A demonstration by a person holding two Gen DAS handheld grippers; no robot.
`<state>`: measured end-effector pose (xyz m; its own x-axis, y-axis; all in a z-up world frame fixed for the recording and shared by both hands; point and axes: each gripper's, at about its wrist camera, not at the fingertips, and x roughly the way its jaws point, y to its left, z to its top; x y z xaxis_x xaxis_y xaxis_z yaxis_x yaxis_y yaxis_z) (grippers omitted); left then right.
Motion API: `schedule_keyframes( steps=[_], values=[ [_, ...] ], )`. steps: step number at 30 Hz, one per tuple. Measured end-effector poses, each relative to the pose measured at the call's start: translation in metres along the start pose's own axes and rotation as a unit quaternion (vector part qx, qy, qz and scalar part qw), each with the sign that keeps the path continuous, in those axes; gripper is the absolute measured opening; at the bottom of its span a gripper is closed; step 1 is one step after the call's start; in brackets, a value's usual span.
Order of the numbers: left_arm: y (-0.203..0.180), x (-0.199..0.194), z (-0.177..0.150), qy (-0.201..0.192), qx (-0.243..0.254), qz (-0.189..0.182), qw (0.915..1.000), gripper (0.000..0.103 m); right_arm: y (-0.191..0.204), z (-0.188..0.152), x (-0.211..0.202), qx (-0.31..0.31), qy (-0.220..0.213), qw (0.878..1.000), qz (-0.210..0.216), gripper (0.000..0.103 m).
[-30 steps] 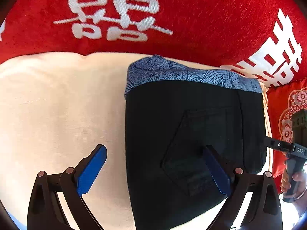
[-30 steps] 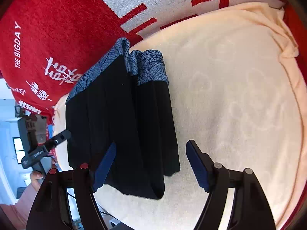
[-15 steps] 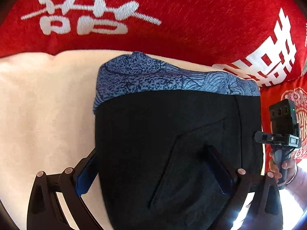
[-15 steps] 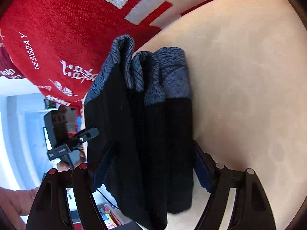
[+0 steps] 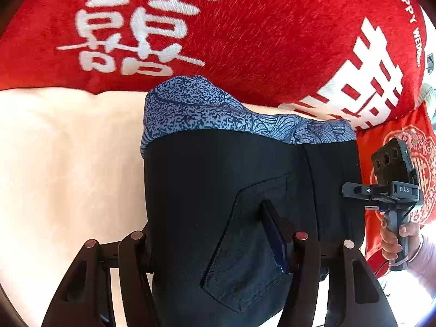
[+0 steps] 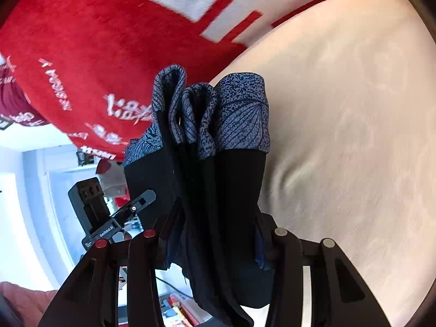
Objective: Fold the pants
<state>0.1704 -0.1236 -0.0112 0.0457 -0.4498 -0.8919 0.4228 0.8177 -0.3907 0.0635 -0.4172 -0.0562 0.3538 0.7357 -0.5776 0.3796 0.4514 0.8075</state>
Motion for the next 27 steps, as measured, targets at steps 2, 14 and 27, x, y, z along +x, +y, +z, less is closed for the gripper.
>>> schedule_keyframes(
  steps=[2,14,27],
  values=[
    [-0.003,-0.014,-0.011,0.001,-0.001,0.009,1.0,0.063,0.005,-0.012,-0.001,0.0,0.008,1.0,0.01,0.047],
    [0.034,-0.06,-0.106,0.041,-0.023,0.05,0.9976,0.063,0.022,-0.111,0.034,0.014,0.03,0.999,0.016,0.047],
    [0.031,-0.022,-0.122,0.001,0.031,0.146,0.9888,0.103,0.03,-0.142,0.038,-0.005,-0.053,0.981,-0.189,0.078]
  ],
)
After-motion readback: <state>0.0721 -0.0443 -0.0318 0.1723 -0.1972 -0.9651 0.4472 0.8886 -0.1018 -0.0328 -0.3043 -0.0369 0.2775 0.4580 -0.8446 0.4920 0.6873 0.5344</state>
